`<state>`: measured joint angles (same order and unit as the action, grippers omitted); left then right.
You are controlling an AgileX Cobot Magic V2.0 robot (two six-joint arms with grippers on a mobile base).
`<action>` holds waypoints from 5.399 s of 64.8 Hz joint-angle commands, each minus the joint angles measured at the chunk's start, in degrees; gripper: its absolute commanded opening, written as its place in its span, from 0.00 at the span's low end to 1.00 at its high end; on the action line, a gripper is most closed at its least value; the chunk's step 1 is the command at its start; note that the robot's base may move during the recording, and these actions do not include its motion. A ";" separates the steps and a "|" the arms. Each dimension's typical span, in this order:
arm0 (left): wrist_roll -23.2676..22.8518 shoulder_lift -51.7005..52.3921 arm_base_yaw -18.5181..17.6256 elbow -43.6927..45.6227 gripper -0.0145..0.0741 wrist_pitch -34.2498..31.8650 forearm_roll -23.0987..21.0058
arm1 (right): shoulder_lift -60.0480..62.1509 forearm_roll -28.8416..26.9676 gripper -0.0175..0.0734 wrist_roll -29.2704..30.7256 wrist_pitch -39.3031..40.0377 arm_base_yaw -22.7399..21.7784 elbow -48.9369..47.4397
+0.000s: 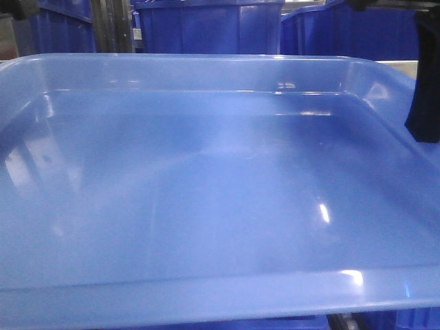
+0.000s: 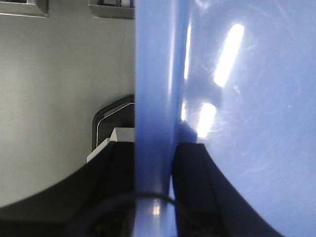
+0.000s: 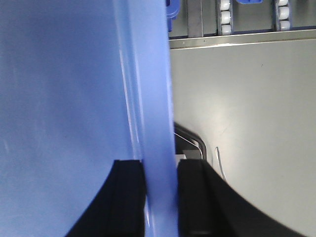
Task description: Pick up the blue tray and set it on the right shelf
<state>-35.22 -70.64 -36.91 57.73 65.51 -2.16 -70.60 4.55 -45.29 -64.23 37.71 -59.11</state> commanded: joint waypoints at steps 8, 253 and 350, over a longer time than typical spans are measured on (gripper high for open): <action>-0.52 1.41 -0.75 1.57 0.28 -2.33 -2.99 | 1.55 -0.45 0.46 -0.49 3.39 0.08 -1.56; 5.94 -34.11 15.12 50.48 0.12 -12.32 11.93 | -33.00 12.64 0.23 9.05 20.03 -13.89 -46.81; 4.29 47.00 7.09 -33.85 0.13 -61.64 25.54 | 33.49 25.42 0.25 18.94 70.46 -7.94 29.94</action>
<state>-30.65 -28.31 -29.38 25.01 8.73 20.53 -40.87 29.28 -26.68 2.70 29.79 -29.56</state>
